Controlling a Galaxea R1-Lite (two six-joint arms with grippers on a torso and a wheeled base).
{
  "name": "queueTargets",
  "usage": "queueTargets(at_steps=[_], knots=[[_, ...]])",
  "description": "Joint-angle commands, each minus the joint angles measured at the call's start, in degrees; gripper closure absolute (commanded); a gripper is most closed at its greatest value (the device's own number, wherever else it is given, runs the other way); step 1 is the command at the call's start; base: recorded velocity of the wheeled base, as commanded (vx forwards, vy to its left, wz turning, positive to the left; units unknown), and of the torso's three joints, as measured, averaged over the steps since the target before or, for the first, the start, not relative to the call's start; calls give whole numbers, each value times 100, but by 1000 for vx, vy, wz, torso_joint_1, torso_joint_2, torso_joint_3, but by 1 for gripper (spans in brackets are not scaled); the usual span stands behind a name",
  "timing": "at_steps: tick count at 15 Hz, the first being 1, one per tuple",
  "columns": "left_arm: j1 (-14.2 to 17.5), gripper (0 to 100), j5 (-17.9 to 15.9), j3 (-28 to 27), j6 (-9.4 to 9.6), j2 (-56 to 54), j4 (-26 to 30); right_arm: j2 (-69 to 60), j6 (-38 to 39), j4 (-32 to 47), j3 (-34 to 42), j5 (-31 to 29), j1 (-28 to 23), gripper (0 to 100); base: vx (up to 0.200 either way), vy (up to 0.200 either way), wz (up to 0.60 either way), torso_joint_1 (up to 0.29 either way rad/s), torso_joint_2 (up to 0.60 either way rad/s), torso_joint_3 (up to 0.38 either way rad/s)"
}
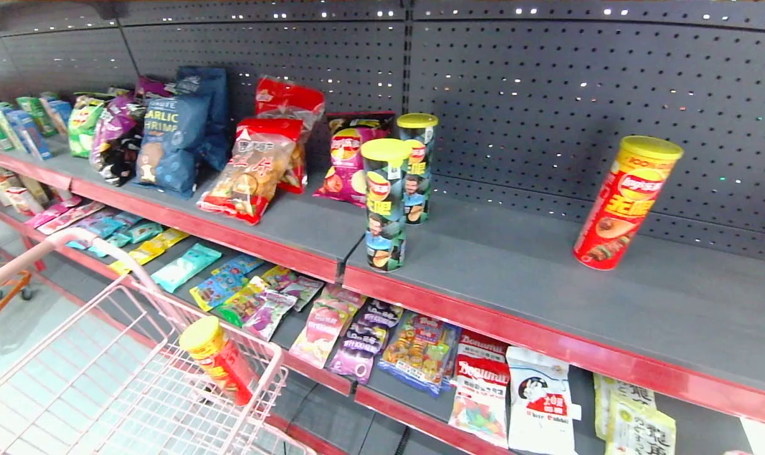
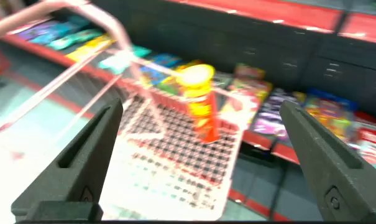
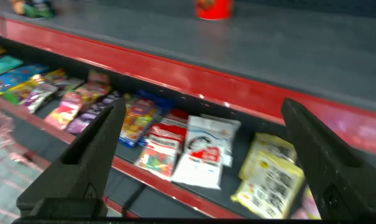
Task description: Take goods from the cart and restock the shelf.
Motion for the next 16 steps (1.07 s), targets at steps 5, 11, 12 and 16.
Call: queueTargets(at_steps=[5, 11, 12, 16], knots=[[3, 0, 4, 0, -2, 5, -2, 7, -1, 4, 0, -42, 1, 0, 0, 0, 120, 0, 1, 2], [3, 0, 4, 0, -2, 5, -2, 7, 8, 4, 0, -42, 1, 0, 0, 0, 0, -114, 277, 157], [3, 0, 4, 0, -2, 5, -2, 7, 8, 4, 0, -42, 1, 0, 0, 0, 0, -144, 369, 217], [3, 0, -5, 0, 7, 5, -2, 7, 8, 4, 0, -42, 1, 0, 0, 0, 0, -167, 410, 246]])
